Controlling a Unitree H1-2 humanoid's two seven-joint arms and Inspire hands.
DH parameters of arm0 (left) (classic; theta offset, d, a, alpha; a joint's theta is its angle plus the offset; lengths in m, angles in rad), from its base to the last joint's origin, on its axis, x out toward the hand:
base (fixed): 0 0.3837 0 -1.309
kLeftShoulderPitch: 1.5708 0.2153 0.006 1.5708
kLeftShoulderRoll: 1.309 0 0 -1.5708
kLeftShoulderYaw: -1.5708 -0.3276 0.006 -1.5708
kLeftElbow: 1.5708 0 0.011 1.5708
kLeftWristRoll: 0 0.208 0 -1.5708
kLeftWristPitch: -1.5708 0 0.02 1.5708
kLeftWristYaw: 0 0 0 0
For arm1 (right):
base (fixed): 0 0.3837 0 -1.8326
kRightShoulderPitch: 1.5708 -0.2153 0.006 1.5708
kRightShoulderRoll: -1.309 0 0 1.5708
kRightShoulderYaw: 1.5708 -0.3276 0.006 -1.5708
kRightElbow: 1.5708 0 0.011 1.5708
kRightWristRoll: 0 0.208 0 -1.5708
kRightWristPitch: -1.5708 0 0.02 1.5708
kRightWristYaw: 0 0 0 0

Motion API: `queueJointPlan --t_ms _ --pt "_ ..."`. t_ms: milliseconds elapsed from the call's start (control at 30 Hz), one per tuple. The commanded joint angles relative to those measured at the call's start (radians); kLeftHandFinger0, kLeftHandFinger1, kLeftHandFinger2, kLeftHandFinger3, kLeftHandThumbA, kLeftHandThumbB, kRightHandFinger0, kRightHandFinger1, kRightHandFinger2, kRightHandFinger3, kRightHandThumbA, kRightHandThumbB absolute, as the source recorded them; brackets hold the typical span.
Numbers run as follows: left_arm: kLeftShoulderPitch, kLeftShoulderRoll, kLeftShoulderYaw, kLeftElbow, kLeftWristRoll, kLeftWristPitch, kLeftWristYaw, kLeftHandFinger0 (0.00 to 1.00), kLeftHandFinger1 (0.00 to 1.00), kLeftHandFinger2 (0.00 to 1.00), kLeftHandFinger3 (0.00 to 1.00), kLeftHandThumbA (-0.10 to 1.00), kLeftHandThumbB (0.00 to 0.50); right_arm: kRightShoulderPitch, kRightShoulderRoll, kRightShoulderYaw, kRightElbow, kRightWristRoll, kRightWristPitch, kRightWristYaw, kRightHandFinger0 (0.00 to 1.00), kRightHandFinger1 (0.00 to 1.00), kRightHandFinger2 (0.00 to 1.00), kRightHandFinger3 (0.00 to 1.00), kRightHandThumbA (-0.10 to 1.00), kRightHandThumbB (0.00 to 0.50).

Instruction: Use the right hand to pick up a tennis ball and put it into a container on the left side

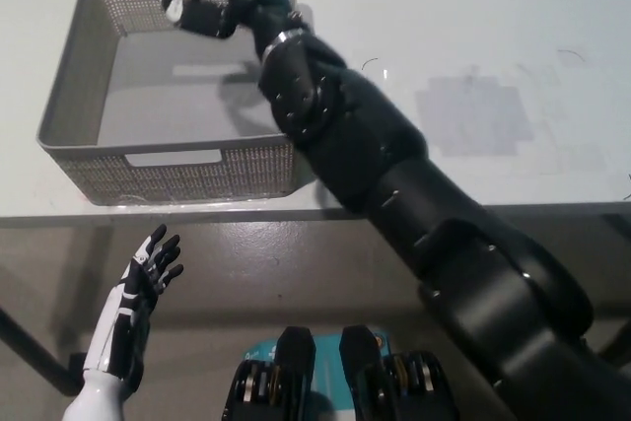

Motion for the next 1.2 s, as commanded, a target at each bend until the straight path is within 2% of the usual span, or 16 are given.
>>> queueJointPlan --t_ms 0,100,167,200,233,267,300,367,433,500,667,833,933,1000,1100,1167 --pt "-0.012 0.017 -0.004 -0.029 0.011 -0.019 -0.006 1.00 1.00 1.00 1.00 1.00 0.000 -0.087 0.024 0.025 0.070 -0.028 -0.061 -0.043 0.00 0.38 0.86 0.90 -0.10 0.165" --pt "-0.011 0.017 -0.005 -0.026 0.003 -0.027 -0.009 1.00 1.00 1.00 1.00 1.00 0.000 -0.087 0.028 0.047 0.111 -0.039 -0.055 -0.050 0.00 0.42 0.93 0.92 -0.10 0.161" --pt "-0.011 0.020 -0.004 -0.032 0.007 -0.019 -0.008 1.00 1.00 1.00 1.00 1.00 0.000 -0.090 0.027 0.057 0.120 -0.042 -0.051 -0.049 0.00 0.41 0.85 0.86 -0.10 0.175" --pt "-0.011 0.019 -0.005 -0.034 0.007 -0.017 -0.007 1.00 1.00 1.00 1.00 1.00 0.000 -0.092 0.025 0.071 0.128 -0.054 -0.037 -0.048 0.08 0.45 0.77 0.79 -0.10 0.195" --pt "-0.011 0.018 -0.005 -0.034 0.008 -0.016 -0.007 1.00 1.00 1.00 1.00 1.00 0.000 -0.094 0.025 0.073 0.129 -0.053 -0.031 -0.042 0.19 0.52 0.81 0.82 -0.08 0.215" --pt "-0.011 0.017 -0.005 -0.034 0.009 -0.012 -0.006 1.00 1.00 1.00 1.00 1.00 0.000 -0.099 0.023 0.076 0.131 -0.050 -0.012 -0.011 0.38 0.71 1.00 0.98 0.02 0.244" --pt "-0.013 0.018 -0.005 -0.028 0.013 -0.018 -0.005 1.00 1.00 1.00 1.00 1.00 0.000 -0.104 0.017 0.095 0.132 -0.065 -0.001 0.030 0.79 1.00 1.00 1.00 0.28 0.299" --pt "-0.016 0.022 -0.008 -0.031 0.018 -0.013 -0.007 1.00 1.00 1.00 1.00 1.00 0.000 -0.105 0.010 0.106 0.130 -0.067 0.004 0.061 1.00 1.00 1.00 1.00 0.50 0.384" --pt "-0.017 0.024 -0.009 -0.027 0.021 -0.021 -0.008 1.00 1.00 1.00 1.00 1.00 0.000 -0.105 0.007 0.122 0.129 -0.078 0.024 0.073 1.00 1.00 1.00 1.00 0.67 0.445" --pt "-0.018 0.026 -0.009 -0.026 0.018 -0.023 -0.011 1.00 1.00 1.00 1.00 1.00 0.000 -0.104 0.003 0.127 0.125 -0.077 0.027 0.080 1.00 1.00 1.00 1.00 0.80 0.465" --pt "-0.016 0.025 -0.011 -0.030 0.018 -0.021 -0.008 1.00 1.00 1.00 1.00 1.00 0.000 -0.102 -0.008 0.138 0.115 -0.081 0.010 0.094 1.00 1.00 1.00 1.00 1.00 0.469" --pt "-0.014 0.026 -0.011 -0.032 0.012 -0.017 -0.010 1.00 1.00 1.00 1.00 1.00 0.000 -0.101 -0.032 0.123 0.094 -0.069 -0.016 0.093 1.00 1.00 1.00 1.00 1.00 0.489" --pt "-0.015 0.025 -0.008 -0.024 0.007 -0.023 -0.009 1.00 1.00 1.00 1.00 1.00 0.000 -0.097 -0.048 0.092 0.068 -0.043 -0.055 0.081 1.00 1.00 1.00 1.00 1.00 0.473" --pt "-0.015 0.027 -0.010 -0.024 0.014 -0.023 -0.008 1.00 1.00 1.00 1.00 1.00 0.003 -0.085 -0.060 0.061 0.033 -0.027 -0.092 0.038 1.00 1.00 1.00 1.00 1.00 0.453" --pt "-0.017 0.029 -0.010 -0.026 0.015 -0.021 -0.010 1.00 1.00 1.00 1.00 1.00 0.012 -0.049 -0.088 0.010 -0.068 -0.026 -0.151 -0.089 1.00 1.00 1.00 1.00 0.91 0.320" --pt "-0.013 0.031 -0.016 -0.026 0.029 -0.017 -0.010 1.00 1.00 1.00 1.00 1.00 0.005 0.001 -0.127 -0.022 -0.213 -0.031 -0.144 -0.079 1.00 1.00 1.00 1.00 0.97 0.342"
